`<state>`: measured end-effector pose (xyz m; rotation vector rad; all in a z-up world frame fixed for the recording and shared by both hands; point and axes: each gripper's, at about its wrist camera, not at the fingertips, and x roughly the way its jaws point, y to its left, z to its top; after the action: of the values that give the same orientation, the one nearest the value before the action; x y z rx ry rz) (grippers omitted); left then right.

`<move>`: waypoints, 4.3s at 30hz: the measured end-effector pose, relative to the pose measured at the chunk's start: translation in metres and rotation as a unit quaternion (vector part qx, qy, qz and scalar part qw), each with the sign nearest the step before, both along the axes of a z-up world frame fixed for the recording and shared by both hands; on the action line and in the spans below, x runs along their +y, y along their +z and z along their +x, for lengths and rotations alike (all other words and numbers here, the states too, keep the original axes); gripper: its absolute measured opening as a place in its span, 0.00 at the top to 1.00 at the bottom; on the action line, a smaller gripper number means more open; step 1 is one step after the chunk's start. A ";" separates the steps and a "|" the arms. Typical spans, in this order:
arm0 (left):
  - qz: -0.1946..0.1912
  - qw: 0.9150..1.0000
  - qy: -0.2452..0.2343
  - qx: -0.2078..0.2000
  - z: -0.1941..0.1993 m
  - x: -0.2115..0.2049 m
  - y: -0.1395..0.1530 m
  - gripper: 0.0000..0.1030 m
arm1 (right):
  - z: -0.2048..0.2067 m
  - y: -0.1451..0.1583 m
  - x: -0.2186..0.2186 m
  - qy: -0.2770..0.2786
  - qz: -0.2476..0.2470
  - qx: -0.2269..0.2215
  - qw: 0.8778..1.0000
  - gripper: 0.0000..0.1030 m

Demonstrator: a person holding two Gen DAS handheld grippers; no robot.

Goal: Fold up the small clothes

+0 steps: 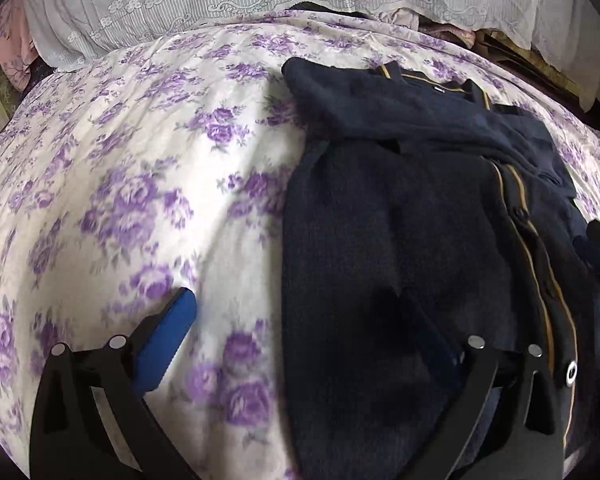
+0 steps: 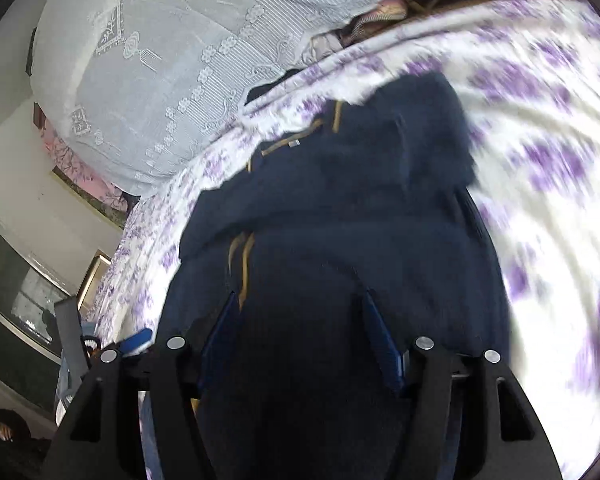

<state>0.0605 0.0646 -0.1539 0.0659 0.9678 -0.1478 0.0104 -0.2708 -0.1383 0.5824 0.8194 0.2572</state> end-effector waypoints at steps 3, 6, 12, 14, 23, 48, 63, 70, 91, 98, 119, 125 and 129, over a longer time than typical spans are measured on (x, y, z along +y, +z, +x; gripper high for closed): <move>-0.005 1.000 -0.004 0.003 -0.017 0.005 -0.001 0.04 | -0.024 0.003 0.005 0.003 -0.023 -0.007 1.000 0.35; -0.009 1.000 -0.010 0.007 -0.032 0.008 -0.001 0.04 | -0.047 -0.001 0.004 0.004 -0.020 -0.007 1.000 0.32; -0.022 0.999 -0.031 0.013 -0.064 0.012 -0.002 0.04 | -0.084 0.001 -0.006 -0.004 -0.013 -0.010 1.000 0.32; -0.035 0.998 -0.042 0.019 -0.075 0.015 -0.001 0.04 | -0.099 0.004 -0.014 -0.014 -0.007 -0.015 1.000 0.32; -0.139 0.985 -0.098 0.042 -0.097 0.029 0.004 0.04 | -0.143 -0.002 -0.040 -0.013 0.041 -0.013 0.999 0.33; -0.180 0.969 -0.166 0.043 -0.068 -0.006 0.001 0.13 | -0.088 -0.013 -0.006 0.078 0.062 -0.008 0.995 0.39; -0.262 0.948 -0.168 0.068 -0.057 0.001 -0.004 0.13 | -0.075 -0.006 0.011 0.109 0.094 -0.041 0.989 0.03; -0.284 0.939 -0.172 0.088 -0.064 0.005 -0.007 0.59 | -0.080 -0.020 -0.001 0.081 0.142 -0.015 0.986 0.56; -0.273 0.946 -0.162 0.066 -0.066 0.013 0.001 0.71 | -0.090 -0.013 0.007 0.080 0.068 -0.015 0.994 0.83; -0.305 0.940 -0.129 0.085 -0.065 0.035 -0.006 0.85 | -0.092 -0.019 0.002 0.076 0.077 -0.003 0.994 0.84; -0.304 0.942 -0.142 -0.003 -0.044 0.030 0.047 0.91 | -0.079 0.028 -0.006 0.071 0.097 -0.069 0.990 0.91; -0.297 0.946 -0.128 -0.023 -0.021 0.024 0.063 0.91 | -0.055 0.043 -0.006 0.065 0.104 -0.075 0.990 0.90; -0.290 0.949 -0.122 -0.036 -0.009 0.019 0.072 0.91 | -0.033 0.053 -0.008 0.055 0.118 -0.083 0.988 0.90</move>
<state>0.0516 0.0833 -0.0820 -0.3507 0.8086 -0.6484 -0.0221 -0.2791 -0.0857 0.7273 0.6648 0.5023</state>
